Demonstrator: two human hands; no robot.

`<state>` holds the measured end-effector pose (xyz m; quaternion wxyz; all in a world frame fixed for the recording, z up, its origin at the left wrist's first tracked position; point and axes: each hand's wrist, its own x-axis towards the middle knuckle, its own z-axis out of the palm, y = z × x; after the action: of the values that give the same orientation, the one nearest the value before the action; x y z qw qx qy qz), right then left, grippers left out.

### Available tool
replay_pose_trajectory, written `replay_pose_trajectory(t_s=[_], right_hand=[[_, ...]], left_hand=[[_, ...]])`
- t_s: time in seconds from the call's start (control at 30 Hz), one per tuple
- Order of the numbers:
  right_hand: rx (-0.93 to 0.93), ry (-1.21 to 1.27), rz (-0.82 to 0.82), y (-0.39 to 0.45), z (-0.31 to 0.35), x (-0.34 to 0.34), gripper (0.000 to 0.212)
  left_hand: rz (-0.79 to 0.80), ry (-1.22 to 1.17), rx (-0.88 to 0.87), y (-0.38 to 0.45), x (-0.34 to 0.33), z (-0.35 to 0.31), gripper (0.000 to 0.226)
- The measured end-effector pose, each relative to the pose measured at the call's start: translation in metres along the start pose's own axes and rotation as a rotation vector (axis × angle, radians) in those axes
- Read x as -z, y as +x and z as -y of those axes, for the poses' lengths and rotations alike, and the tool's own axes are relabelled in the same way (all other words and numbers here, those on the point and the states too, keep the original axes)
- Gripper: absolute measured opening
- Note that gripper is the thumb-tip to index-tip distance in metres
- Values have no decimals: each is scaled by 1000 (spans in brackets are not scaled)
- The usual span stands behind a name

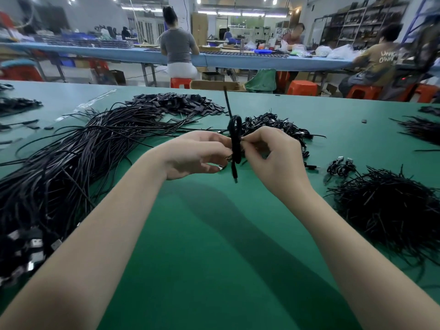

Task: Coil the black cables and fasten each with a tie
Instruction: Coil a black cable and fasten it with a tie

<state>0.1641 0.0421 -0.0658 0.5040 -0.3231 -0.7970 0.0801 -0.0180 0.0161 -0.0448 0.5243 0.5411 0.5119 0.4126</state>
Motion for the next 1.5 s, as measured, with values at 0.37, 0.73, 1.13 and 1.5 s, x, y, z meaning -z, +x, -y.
replay_pose_trajectory(t_s=[0.37,0.73,1.13,1.5], right_hand=[[196,-213,23,-5,4,-5,8],[-100,112,-58,3,-4,-3,7],[418,-393,-149,-10,-11,-8,22],[-597,101,-183,72,-51,-8,26]], left_hand=[[-239,12,-56,4,-25,1,44],[-107,226,-330,1,-20,-3,22],[-171,-151,27,7,-28,-3,10],[-572,352,-157,11,-7,10,24]])
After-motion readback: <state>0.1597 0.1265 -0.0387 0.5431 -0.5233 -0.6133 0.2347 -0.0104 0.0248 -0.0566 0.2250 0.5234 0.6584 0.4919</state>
